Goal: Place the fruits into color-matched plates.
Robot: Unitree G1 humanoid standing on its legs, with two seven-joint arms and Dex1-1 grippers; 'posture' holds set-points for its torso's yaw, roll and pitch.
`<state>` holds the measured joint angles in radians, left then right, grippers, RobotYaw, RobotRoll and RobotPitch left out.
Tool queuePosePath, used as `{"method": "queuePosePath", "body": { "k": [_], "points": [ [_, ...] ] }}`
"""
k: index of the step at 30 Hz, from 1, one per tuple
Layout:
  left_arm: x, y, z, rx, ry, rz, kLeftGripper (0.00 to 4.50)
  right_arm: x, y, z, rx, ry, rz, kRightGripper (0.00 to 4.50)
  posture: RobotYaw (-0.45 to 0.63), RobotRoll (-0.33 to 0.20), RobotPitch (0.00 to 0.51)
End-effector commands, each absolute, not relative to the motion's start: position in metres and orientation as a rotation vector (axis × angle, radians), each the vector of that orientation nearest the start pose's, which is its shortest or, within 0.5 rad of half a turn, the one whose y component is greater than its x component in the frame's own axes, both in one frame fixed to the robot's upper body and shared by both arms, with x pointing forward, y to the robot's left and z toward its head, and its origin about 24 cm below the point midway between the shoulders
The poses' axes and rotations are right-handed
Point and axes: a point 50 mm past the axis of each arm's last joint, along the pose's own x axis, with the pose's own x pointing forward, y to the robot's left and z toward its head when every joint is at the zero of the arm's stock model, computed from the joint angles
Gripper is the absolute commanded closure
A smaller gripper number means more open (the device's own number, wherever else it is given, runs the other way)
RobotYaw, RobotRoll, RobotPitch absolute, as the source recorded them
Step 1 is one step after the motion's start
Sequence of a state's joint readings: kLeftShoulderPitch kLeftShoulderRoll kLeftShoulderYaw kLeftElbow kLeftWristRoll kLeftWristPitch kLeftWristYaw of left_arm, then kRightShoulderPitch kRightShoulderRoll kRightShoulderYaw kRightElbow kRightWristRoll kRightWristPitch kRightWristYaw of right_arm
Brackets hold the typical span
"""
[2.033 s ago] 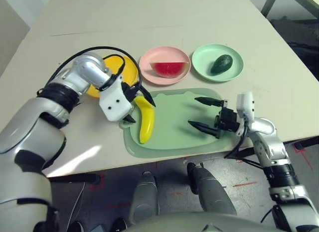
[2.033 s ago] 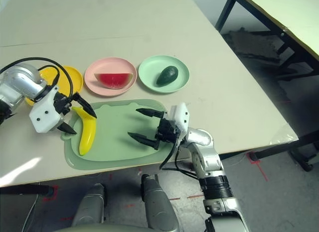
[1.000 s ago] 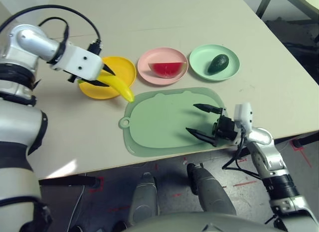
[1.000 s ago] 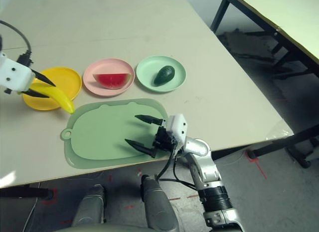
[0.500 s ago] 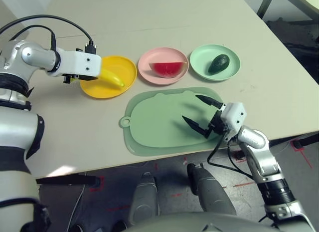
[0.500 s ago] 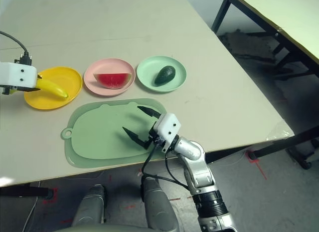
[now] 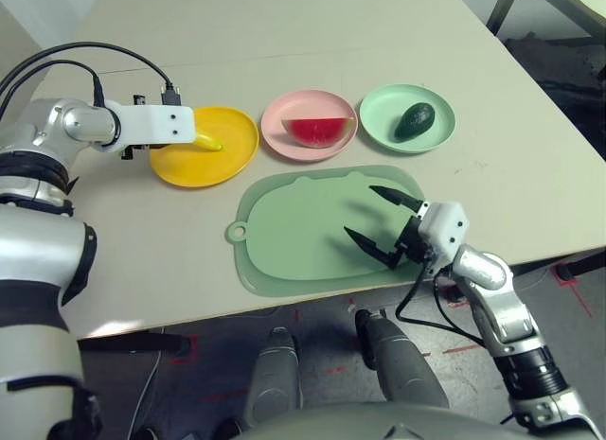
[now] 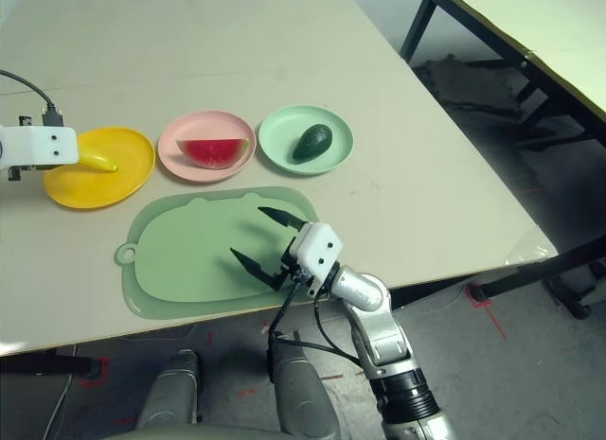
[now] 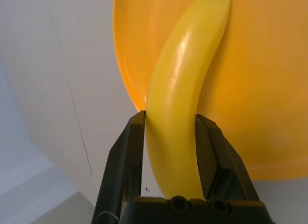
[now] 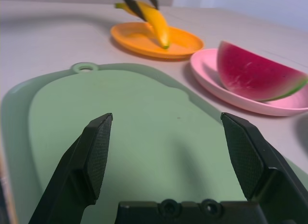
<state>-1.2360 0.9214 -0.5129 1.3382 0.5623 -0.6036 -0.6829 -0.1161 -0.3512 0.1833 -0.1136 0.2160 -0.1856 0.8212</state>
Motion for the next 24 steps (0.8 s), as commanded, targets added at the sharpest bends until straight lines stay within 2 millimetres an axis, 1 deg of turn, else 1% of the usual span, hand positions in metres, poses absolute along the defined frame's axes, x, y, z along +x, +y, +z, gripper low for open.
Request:
{"method": "queuePosePath", "body": {
  "k": [1,2,4,5,8,11,16,19,22,23,24],
  "points": [
    [0.362,0.325,0.211,1.49,0.422,-0.531,2.94,0.24,-0.12,0.1,-0.233,-0.288,1.096,0.0,-0.12,0.0,0.199],
    [0.362,0.324,0.211,1.488,0.42,-0.53,2.94,0.241,-0.12,0.1,-0.232,-0.288,1.096,0.0,-0.12,0.0,0.199],
    [0.362,0.324,0.211,1.481,0.414,-0.525,2.19,0.241,-0.12,0.101,-0.223,-0.288,1.086,0.0,-0.13,0.0,0.199],
    [0.363,0.324,0.211,1.477,0.411,-0.521,1.94,0.242,-0.119,0.101,-0.219,-0.288,1.082,0.0,-0.13,0.0,0.199],
    [0.363,0.324,0.211,1.475,0.409,-0.518,0.89,0.242,-0.119,0.1,-0.214,-0.281,1.077,0.0,-0.13,0.0,0.199],
    [0.363,0.324,0.211,1.476,0.408,-0.516,0.02,0.243,-0.119,0.099,-0.21,-0.275,1.073,0.0,-0.13,0.0,0.198],
    [0.362,0.324,0.213,1.472,0.391,-0.515,0.02,0.249,-0.121,0.099,-0.21,-0.26,1.047,0.0,-0.12,0.0,0.198],
    [0.361,0.325,0.217,1.44,0.358,-0.507,0.02,0.255,-0.132,0.097,-0.209,-0.234,0.983,0.0,-0.12,0.0,0.2],
    [0.358,0.331,0.228,1.286,0.264,-0.446,0.02,0.266,-0.151,0.097,-0.204,-0.209,0.862,0.0,-0.13,0.0,0.207],
    [0.356,0.335,0.232,1.231,0.232,-0.415,0.02,0.27,-0.158,0.098,-0.2,-0.204,0.825,0.0,-0.14,0.0,0.212],
    [0.352,0.342,0.236,1.141,0.189,-0.37,0.02,0.275,-0.168,0.098,-0.197,-0.198,0.769,0.0,-0.13,0.0,0.213]
  ]
}}
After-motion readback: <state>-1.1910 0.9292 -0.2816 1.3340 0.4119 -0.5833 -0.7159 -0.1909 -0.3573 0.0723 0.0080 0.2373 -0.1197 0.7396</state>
